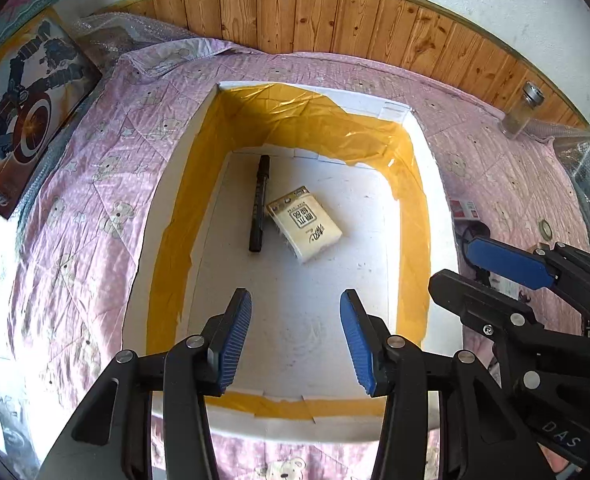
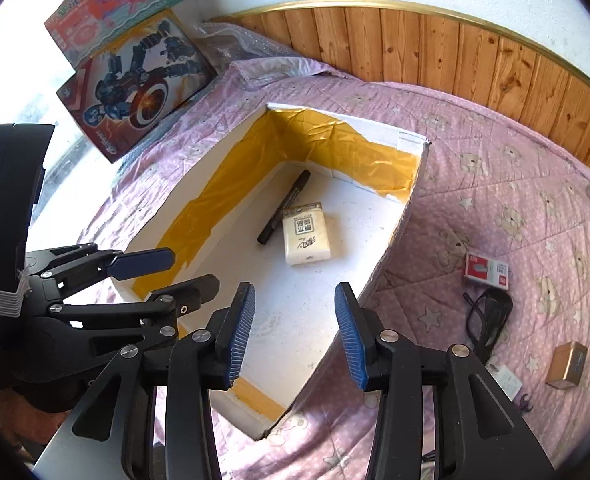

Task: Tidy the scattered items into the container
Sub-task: 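Open both tools to drop the marker and carton into the box, then move both tools back toward the pink stapler and purple figure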

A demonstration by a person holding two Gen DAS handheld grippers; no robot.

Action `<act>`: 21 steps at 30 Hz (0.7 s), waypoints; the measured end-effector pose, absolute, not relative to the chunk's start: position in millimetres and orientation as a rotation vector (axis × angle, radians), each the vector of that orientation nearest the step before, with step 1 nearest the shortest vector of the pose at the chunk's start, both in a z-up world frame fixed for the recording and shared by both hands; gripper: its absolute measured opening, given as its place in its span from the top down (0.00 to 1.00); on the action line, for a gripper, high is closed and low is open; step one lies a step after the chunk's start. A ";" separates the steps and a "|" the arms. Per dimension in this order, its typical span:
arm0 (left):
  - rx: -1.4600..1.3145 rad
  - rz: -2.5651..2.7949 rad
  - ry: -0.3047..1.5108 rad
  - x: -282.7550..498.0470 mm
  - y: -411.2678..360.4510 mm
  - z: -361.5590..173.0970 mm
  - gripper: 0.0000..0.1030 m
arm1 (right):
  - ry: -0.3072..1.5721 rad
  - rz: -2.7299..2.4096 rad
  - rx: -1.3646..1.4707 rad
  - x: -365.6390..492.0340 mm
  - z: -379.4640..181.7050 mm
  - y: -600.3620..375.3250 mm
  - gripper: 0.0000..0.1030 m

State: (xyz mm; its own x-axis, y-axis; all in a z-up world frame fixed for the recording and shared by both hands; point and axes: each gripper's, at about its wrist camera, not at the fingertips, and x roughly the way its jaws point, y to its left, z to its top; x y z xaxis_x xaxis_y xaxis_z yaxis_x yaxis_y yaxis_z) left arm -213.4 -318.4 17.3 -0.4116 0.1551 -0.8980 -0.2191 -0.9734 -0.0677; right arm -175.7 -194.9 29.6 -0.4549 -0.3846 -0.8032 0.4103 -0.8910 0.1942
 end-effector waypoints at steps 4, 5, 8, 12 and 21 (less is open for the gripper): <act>-1.555 2.480 0.086 -187.4 -319.1 17.6 0.53 | 0.010 -2.356 1.267 -151.3 28.1 -188.6 0.55; -1.554 2.482 0.078 -181.5 -320.0 17.7 0.53 | -0.001 -2.359 1.261 -145.7 28.0 -187.3 0.55; -1.532 2.497 0.076 -164.9 -320.7 19.5 0.53 | -0.032 -2.373 1.237 -124.7 28.1 -180.5 0.55; -1.477 2.528 0.095 -141.8 -316.0 24.8 0.53 | -0.080 -2.386 1.221 -103.8 27.5 -166.7 0.54; -1.337 2.506 0.195 -96.0 -276.6 37.4 0.47 | -0.217 -2.426 1.232 -71.0 19.4 -112.4 0.54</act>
